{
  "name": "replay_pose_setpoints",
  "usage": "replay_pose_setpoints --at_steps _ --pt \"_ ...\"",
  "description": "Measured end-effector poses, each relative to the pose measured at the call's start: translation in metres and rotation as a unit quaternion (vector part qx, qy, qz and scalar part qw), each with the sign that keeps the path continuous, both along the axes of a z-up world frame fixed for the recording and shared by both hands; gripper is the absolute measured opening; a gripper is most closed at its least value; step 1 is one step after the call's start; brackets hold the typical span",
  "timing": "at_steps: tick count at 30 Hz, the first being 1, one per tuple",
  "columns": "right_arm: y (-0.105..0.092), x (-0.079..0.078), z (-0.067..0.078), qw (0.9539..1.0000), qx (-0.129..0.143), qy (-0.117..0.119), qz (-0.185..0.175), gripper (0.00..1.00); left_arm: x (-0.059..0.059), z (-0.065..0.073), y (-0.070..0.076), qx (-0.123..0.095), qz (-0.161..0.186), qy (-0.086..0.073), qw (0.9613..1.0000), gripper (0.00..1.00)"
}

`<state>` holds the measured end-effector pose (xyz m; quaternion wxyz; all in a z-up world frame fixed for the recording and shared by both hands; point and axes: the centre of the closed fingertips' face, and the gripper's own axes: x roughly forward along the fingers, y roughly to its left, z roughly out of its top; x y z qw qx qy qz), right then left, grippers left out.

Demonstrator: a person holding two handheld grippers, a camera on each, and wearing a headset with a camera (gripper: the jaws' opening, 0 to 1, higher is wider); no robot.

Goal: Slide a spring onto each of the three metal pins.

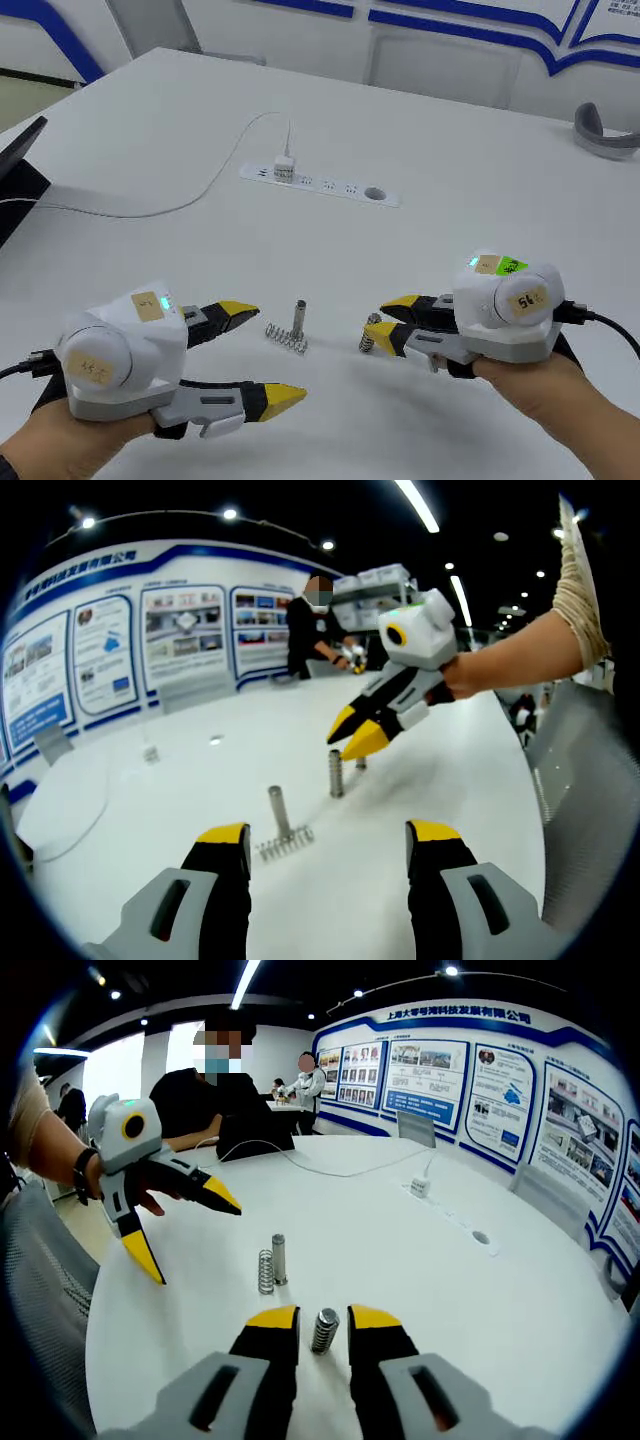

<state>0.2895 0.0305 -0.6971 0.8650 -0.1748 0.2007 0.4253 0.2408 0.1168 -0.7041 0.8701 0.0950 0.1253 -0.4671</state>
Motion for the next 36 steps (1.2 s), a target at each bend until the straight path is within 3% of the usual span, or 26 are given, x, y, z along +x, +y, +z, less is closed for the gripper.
replay_pose_setpoints --at_steps 5,7,18,23,36 --pt "0.016 -0.006 0.016 0.9996 0.014 -0.015 0.018 0.20 0.000 -0.001 0.000 0.002 -0.001 -0.001 1.0000 0.64" --pt "0.023 -0.008 0.016 0.9995 0.015 -0.015 0.024 0.20 0.000 -0.001 0.001 0.003 0.000 -0.001 1.0000 0.64" --pt "0.063 -0.022 -0.015 0.9980 0.001 0.017 0.062 0.20 0.001 -0.002 0.006 0.006 0.005 -0.002 1.0000 0.63" --pt "0.067 -0.017 -0.032 0.9982 -0.015 0.031 0.048 0.19 0.002 -0.003 0.008 0.006 0.006 0.000 1.0000 0.63" --pt "0.073 -0.007 -0.054 0.9977 -0.030 0.053 0.031 0.17 0.002 -0.003 0.009 0.008 0.007 0.000 0.9999 0.63"
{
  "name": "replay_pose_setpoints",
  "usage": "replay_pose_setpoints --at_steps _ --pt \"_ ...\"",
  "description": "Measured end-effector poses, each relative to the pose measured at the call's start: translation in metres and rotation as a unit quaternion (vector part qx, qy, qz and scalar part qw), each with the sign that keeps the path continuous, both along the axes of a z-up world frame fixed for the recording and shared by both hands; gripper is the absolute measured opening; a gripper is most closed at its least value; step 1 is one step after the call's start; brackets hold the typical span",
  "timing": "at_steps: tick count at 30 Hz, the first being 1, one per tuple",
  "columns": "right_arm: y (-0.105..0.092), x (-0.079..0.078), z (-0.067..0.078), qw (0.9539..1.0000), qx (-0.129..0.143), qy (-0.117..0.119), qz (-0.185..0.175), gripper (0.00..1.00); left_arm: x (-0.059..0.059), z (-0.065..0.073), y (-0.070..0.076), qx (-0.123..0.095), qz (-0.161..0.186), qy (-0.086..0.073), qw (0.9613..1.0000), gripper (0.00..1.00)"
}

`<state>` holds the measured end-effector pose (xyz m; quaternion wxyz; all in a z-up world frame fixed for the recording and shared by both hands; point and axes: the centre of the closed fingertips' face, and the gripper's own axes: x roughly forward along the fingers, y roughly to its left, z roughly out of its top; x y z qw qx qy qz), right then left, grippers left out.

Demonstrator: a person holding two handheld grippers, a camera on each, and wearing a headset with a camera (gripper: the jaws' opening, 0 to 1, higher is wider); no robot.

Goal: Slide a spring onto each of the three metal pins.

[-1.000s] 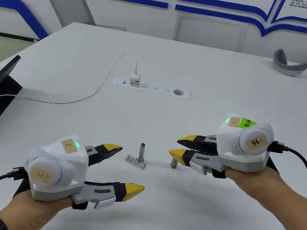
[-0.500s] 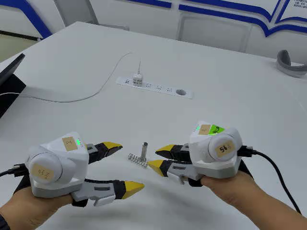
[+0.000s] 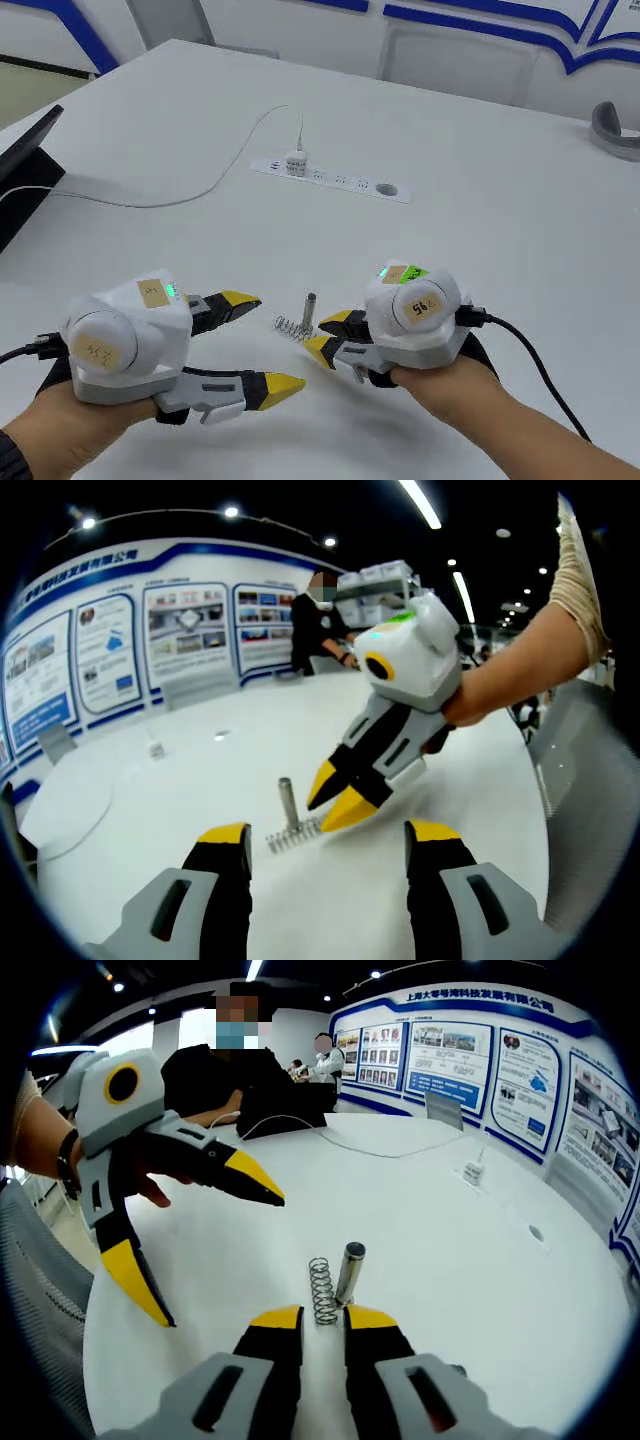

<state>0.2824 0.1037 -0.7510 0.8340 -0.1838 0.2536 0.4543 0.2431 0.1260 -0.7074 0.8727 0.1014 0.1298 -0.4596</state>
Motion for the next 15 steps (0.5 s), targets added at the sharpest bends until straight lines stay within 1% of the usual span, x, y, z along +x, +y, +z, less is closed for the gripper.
replay_pose_setpoints --at_steps 2,9,15 --pt "0.000 0.001 -0.004 1.0000 -0.007 0.002 0.001 0.17 0.000 0.000 0.001 0.000 0.001 0.001 1.0000 0.63" --pt "0.002 0.003 -0.008 0.9999 -0.008 0.011 0.001 0.15 0.000 -0.001 0.002 0.002 0.002 0.001 1.0000 0.62" --pt "0.003 0.003 -0.013 0.9997 -0.015 0.019 0.004 0.15 0.001 -0.001 0.002 0.002 0.003 0.001 1.0000 0.62"
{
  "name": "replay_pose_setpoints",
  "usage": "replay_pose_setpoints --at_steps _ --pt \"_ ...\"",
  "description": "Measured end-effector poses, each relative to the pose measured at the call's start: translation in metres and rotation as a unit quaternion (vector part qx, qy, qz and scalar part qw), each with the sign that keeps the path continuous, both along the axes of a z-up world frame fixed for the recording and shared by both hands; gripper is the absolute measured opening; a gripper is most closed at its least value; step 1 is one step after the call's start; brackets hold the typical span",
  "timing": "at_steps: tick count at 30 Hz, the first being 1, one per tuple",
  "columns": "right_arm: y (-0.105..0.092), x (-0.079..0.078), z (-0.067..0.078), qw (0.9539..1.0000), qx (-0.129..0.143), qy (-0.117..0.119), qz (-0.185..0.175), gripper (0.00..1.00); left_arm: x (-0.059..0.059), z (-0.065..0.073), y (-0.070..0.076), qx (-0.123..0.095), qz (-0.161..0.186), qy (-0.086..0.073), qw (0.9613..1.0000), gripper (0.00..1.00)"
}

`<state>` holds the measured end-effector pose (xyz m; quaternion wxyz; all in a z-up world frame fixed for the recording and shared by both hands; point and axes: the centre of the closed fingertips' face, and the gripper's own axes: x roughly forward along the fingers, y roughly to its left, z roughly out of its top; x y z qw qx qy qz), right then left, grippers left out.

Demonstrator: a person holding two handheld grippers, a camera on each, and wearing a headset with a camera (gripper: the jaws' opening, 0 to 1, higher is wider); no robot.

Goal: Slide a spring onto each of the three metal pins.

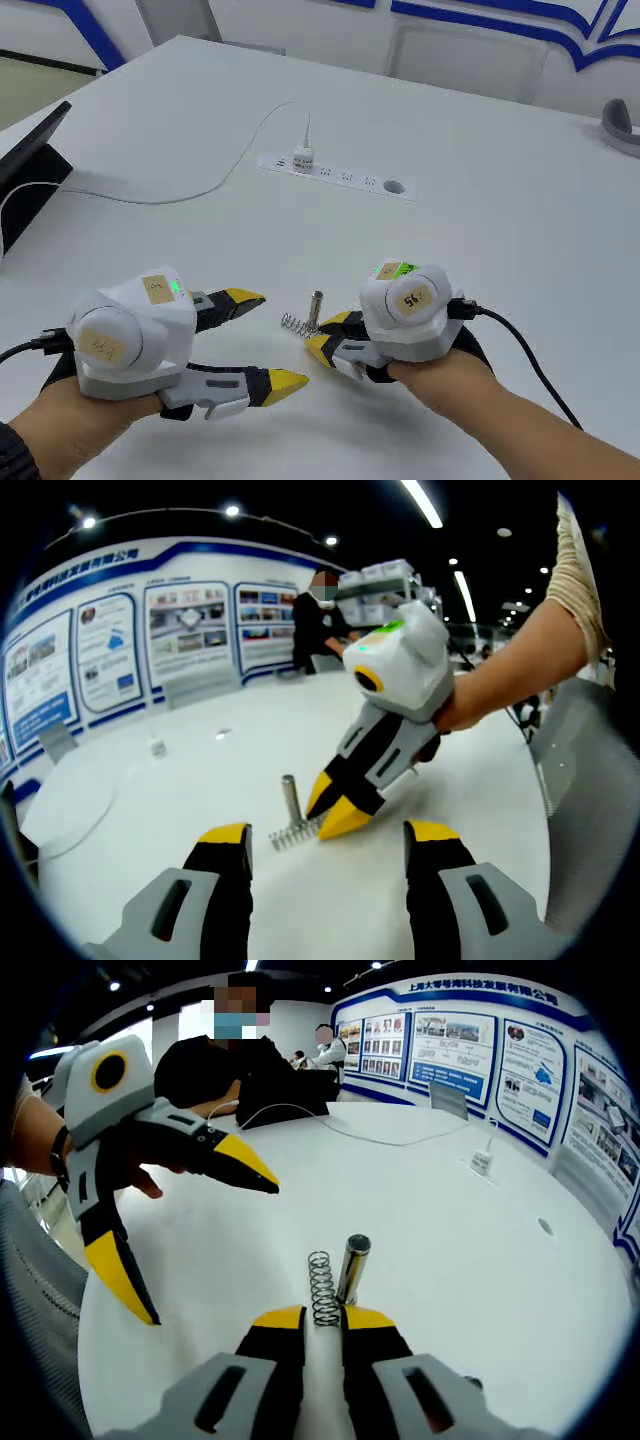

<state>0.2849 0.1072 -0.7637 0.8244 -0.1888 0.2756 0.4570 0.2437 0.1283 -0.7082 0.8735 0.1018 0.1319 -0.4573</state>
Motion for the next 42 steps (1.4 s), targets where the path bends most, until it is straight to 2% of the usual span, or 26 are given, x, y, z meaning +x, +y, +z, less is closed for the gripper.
replay_pose_setpoints --at_steps 12,22,27,34,37,42 --pt "0.000 -0.005 0.000 0.9999 0.005 0.010 -0.002 0.12 0.000 -0.001 0.000 0.001 0.000 0.002 1.0000 0.62" --pt "-0.003 -0.020 0.012 0.9997 -0.001 0.010 0.021 0.11 -0.003 -0.006 0.000 0.013 -0.012 0.000 0.9998 0.60" --pt "-0.004 -0.034 0.025 0.9989 -0.004 0.014 0.045 0.11 -0.002 -0.009 0.000 0.019 -0.014 -0.001 0.9997 0.58" --pt "-0.010 -0.051 0.037 0.9958 -0.020 0.028 0.085 0.11 -0.008 -0.012 -0.005 0.032 -0.032 -0.011 0.9989 0.49" --pt "-0.012 -0.059 0.036 0.9930 -0.036 0.036 0.106 0.11 -0.011 -0.012 -0.009 0.036 -0.042 -0.015 0.9984 0.43" --pt "-0.014 -0.065 0.038 0.9904 -0.047 0.046 0.122 0.11 -0.018 -0.016 -0.016 0.051 -0.067 -0.022 0.9962 0.33"
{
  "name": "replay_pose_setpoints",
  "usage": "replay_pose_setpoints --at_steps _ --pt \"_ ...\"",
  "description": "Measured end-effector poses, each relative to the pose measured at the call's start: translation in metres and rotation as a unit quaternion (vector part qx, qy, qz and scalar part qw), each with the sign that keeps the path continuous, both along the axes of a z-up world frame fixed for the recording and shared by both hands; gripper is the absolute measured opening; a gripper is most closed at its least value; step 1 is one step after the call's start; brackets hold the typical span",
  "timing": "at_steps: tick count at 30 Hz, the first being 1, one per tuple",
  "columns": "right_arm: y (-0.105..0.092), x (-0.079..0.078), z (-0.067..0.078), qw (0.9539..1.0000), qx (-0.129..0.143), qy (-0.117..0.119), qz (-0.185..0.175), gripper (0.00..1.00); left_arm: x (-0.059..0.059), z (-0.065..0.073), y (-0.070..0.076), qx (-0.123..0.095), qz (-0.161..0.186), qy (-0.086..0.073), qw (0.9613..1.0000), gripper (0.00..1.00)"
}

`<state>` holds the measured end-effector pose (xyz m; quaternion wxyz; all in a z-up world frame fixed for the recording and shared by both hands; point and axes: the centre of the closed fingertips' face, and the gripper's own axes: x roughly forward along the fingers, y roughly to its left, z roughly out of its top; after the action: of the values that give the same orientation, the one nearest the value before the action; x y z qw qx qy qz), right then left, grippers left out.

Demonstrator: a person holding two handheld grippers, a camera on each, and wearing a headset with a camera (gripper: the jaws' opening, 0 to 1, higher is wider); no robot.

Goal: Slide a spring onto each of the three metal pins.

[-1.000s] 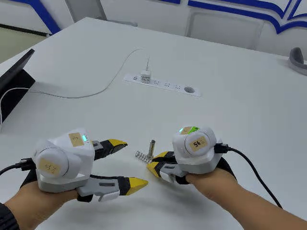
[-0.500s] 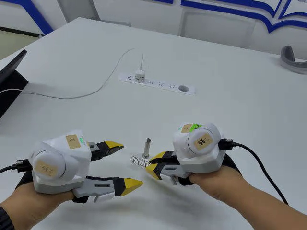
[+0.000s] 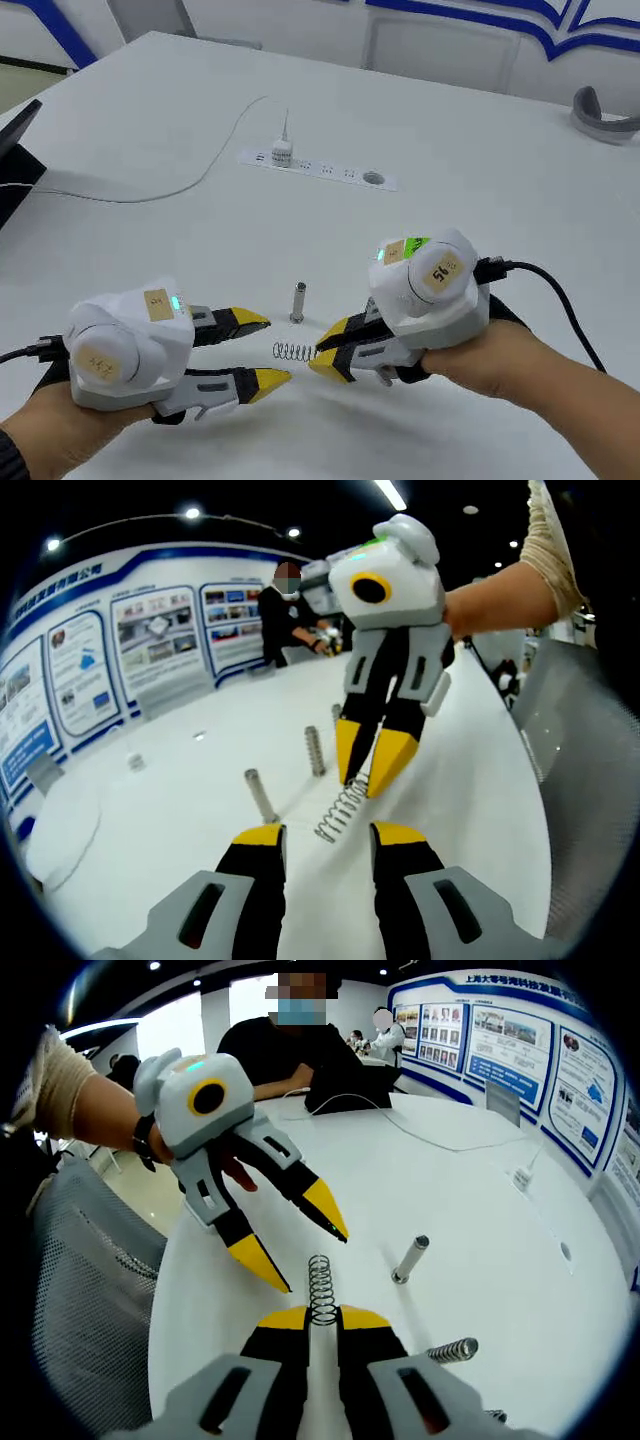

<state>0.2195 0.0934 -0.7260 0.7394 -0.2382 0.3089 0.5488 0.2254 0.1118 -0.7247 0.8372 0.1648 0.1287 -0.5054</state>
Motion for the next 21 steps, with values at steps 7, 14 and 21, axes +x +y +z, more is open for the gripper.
replay_pose_setpoints --at_steps 7,14,21 --pt "-0.001 -0.003 0.003 0.9997 -0.015 0.003 0.017 0.11 -0.003 0.000 -0.003 0.009 -0.013 -0.013 0.9998 0.24" --pt "0.001 -0.008 0.007 0.9992 -0.025 0.006 0.032 0.11 -0.005 0.001 -0.006 0.015 -0.020 -0.021 0.9995 0.17" --pt "0.004 -0.010 0.017 0.9989 -0.026 0.003 0.039 0.11 -0.007 0.001 -0.008 0.019 -0.021 -0.024 0.9993 0.12"
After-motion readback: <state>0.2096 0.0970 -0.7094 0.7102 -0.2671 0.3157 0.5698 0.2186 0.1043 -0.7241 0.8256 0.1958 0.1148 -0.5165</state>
